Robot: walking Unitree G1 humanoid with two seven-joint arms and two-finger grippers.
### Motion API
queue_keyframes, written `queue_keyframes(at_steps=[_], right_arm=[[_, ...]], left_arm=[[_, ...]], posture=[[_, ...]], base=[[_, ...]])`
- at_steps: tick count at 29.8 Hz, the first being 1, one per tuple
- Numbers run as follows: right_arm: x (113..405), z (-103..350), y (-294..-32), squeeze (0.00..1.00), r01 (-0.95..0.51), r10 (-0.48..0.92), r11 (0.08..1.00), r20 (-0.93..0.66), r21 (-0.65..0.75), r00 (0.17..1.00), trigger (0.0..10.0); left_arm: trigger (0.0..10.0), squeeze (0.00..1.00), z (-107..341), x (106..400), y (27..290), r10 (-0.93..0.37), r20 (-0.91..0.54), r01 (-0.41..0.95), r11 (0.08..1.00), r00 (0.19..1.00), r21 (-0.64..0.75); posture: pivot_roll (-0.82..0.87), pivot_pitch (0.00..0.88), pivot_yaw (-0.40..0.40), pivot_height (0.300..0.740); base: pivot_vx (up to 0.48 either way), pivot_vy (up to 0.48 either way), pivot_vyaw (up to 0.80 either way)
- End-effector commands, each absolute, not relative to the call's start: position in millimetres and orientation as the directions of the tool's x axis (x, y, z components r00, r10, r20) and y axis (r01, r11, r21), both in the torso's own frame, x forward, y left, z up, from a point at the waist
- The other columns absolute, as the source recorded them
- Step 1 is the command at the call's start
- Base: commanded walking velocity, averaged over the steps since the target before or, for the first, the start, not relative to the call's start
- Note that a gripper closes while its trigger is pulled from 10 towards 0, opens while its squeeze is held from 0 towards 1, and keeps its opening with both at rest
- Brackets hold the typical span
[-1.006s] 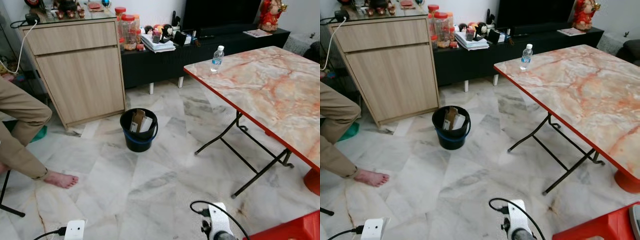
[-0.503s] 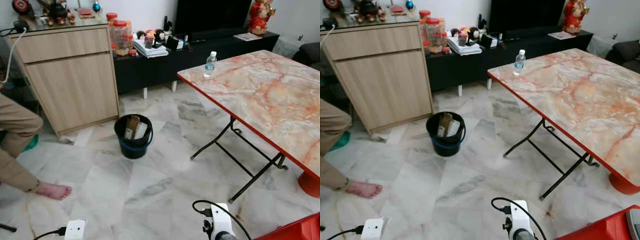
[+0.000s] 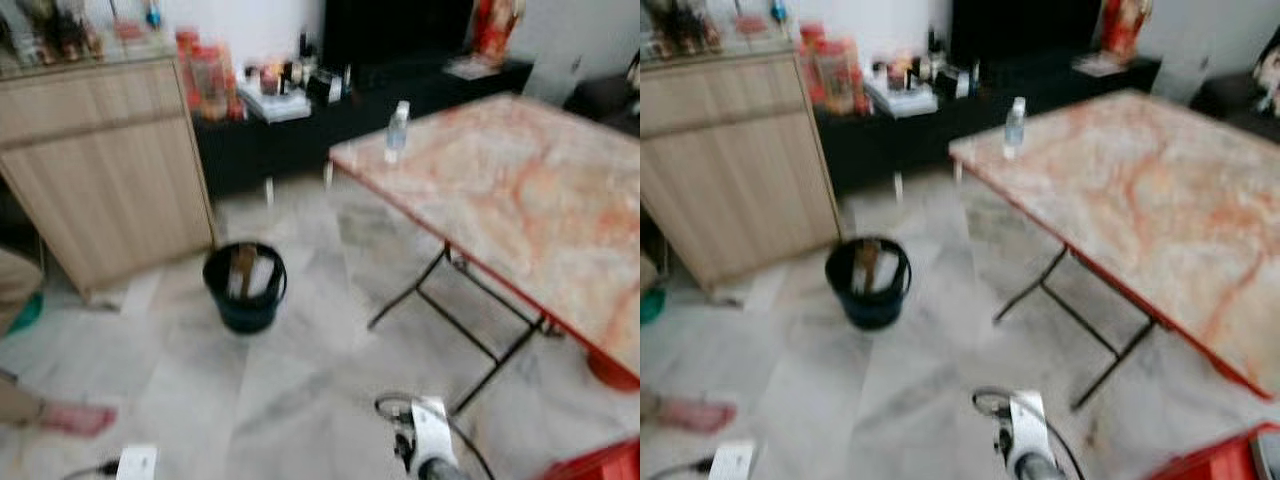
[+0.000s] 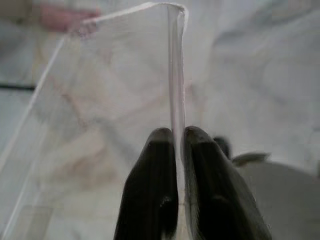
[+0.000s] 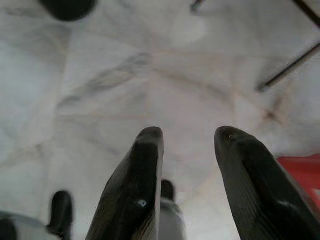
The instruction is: Picking trash to rubbish bin
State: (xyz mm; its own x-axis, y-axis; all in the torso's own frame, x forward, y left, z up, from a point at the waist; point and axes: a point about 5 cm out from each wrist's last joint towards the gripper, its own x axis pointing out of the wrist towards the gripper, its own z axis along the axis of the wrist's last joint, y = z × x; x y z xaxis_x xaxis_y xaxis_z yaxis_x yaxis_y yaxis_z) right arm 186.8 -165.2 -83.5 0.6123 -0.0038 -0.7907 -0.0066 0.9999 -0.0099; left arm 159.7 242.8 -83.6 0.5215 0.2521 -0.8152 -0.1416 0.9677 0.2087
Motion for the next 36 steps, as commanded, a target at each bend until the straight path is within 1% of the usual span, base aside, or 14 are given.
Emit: queue_keyframes(at_steps=[1, 12, 17, 32, 36], right_arm=[[192, -81, -164, 0.00, 0.004, 0.003, 1.000, -0.776, 0.007, 0.631, 10.0], [192, -81, -162, 0.00, 0.007, -0.006, 1.000, -0.779, -0.002, 0.627, 10.0], [191, -82, -164, 0.00, 0.025, -0.014, 1.000, -0.780, 0.002, 0.625, 10.0], [187, -84, -162, 0.00, 0.004, -0.007, 1.000, -0.791, -0.006, 0.612, 10.0], [187, -84, -162, 0.00, -0.004, -0.004, 1.000, -0.792, -0.008, 0.611, 10.0]], left_arm=[[10.0, 0.00, -83, 158, 248, 0.262, -0.818, -0.144, 0.965, 0.513, 0.219], [10.0, 0.00, -85, 152, 249, 0.268, -0.821, -0.149, 0.963, 0.503, 0.223], [10.0, 0.00, -85, 153, 249, 0.268, -0.819, -0.149, 0.963, 0.508, 0.223], [10.0, 0.00, -81, 161, 248, 0.265, -0.807, -0.143, 0.964, 0.528, 0.223], [10.0, 0.00, -81, 163, 247, 0.264, -0.805, -0.143, 0.965, 0.531, 0.221]], posture=[[0.05, 0.018, -0.041, 0.740], [0.05, 0.036, -0.043, 0.740], [0.05, 0.039, -0.042, 0.740], [0.05, 0.057, -0.043, 0.740], [0.05, 0.058, -0.046, 0.740]], base=[[0.458, 0.000, 0.00], [0.404, 0.000, 0.75], [0.366, 0.000, 0.00], [0.324, 0.000, 0.00], [0.342, 0.000, 0.55]])
